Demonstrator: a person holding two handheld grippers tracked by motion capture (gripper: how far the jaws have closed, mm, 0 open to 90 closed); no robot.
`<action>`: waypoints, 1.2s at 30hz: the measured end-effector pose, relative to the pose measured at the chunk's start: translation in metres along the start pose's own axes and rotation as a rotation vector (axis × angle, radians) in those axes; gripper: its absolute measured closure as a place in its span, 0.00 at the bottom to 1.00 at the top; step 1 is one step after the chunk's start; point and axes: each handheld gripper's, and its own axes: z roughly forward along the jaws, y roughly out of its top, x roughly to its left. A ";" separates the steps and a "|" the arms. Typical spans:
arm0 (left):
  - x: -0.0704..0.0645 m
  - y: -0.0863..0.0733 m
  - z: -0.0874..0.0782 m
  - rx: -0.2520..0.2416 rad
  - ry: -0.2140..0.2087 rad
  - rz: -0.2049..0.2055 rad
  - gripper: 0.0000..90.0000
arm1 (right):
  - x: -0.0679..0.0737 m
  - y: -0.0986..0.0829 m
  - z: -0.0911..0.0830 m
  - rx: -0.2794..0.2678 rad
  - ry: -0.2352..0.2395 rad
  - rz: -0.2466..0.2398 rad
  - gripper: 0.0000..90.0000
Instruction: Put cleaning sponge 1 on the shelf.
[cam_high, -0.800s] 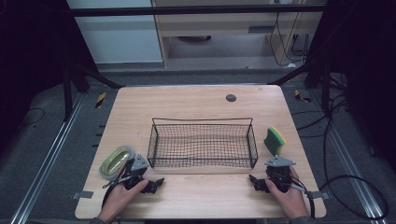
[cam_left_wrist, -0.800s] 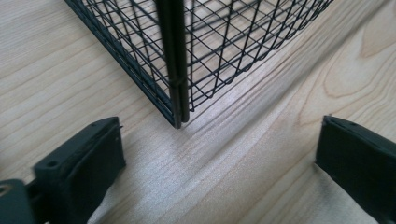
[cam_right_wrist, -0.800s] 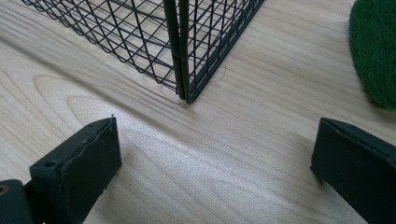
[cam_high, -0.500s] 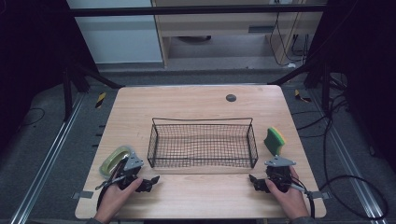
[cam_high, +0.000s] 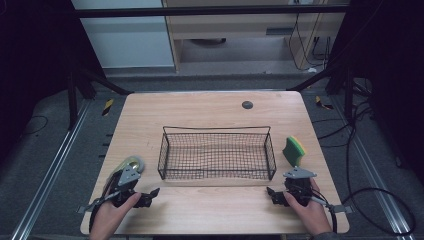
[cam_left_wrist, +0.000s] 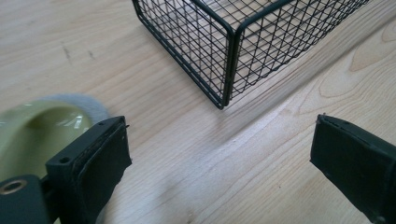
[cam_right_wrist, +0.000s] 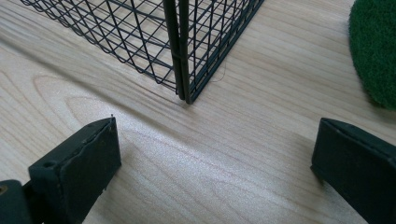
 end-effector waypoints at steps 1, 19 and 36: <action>0.002 0.003 -0.003 0.000 0.011 0.001 0.04 | 0.000 0.000 0.000 0.000 0.000 -0.001 0.01; 0.061 0.053 -0.025 0.193 0.083 0.048 0.04 | 0.000 0.001 0.001 0.000 0.000 -0.001 0.01; 0.077 0.065 -0.029 0.482 0.059 0.153 0.18 | 0.002 0.002 0.003 0.000 -0.023 0.010 0.00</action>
